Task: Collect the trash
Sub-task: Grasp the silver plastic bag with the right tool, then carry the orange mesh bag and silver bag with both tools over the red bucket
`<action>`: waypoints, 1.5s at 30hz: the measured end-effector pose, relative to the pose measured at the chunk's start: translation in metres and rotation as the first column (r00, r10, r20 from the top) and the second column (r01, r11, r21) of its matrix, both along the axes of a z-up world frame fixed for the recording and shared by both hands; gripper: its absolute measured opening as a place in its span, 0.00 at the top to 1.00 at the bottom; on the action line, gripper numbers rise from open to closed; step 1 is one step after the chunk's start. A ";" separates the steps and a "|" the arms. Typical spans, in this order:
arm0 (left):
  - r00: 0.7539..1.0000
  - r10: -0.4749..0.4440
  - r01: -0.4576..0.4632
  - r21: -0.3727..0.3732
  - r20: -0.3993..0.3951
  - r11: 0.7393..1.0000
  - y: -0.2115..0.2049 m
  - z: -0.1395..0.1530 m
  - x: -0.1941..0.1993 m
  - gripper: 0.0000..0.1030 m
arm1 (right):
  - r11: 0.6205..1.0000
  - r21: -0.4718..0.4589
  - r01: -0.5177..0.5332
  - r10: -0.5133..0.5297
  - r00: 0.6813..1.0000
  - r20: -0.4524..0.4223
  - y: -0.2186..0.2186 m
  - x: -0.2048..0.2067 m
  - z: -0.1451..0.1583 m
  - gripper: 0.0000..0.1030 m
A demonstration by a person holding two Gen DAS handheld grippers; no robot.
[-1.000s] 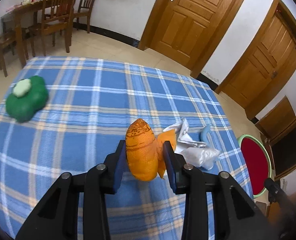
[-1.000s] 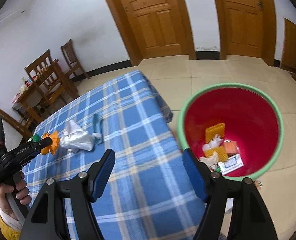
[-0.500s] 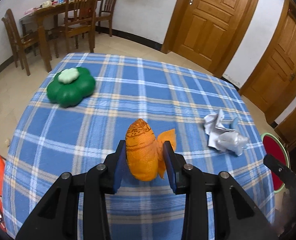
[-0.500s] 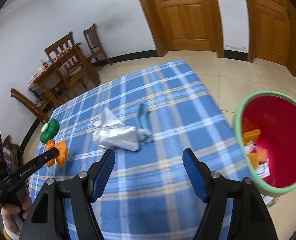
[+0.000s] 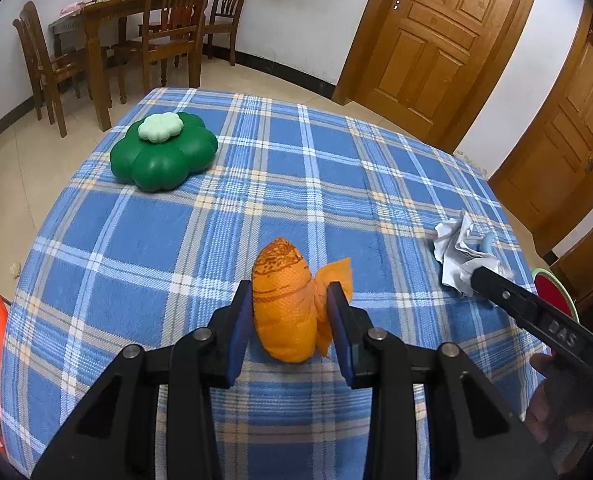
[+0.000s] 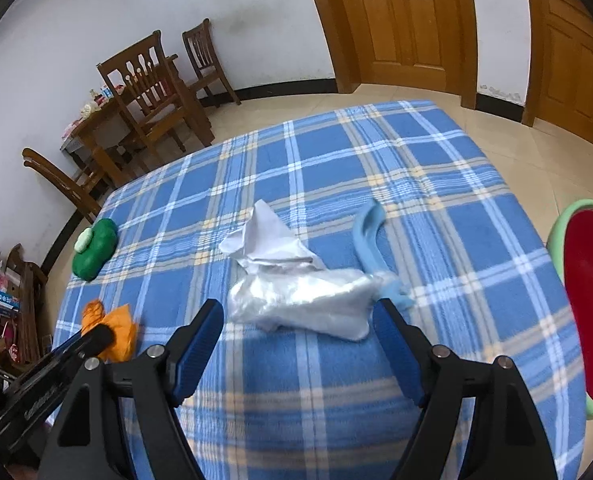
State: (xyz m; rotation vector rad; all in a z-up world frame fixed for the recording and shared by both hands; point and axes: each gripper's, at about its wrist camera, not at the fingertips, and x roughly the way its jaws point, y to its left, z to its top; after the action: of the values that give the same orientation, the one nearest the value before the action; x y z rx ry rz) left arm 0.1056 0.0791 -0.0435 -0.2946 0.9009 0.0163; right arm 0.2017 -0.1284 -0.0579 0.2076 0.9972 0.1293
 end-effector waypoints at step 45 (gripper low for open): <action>0.962 -0.268 0.270 -0.018 0.058 0.963 -0.107 0.050 -0.030 0.64 | 0.973 0.078 0.216 -0.223 0.969 0.108 -0.119 -0.109 0.050 0.29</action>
State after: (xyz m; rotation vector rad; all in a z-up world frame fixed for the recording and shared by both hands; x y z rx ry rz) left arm 0.0753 -0.0275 0.0064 -0.1937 0.8805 -0.2547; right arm 0.0928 -0.2475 -0.0077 0.3655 0.8489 -0.0285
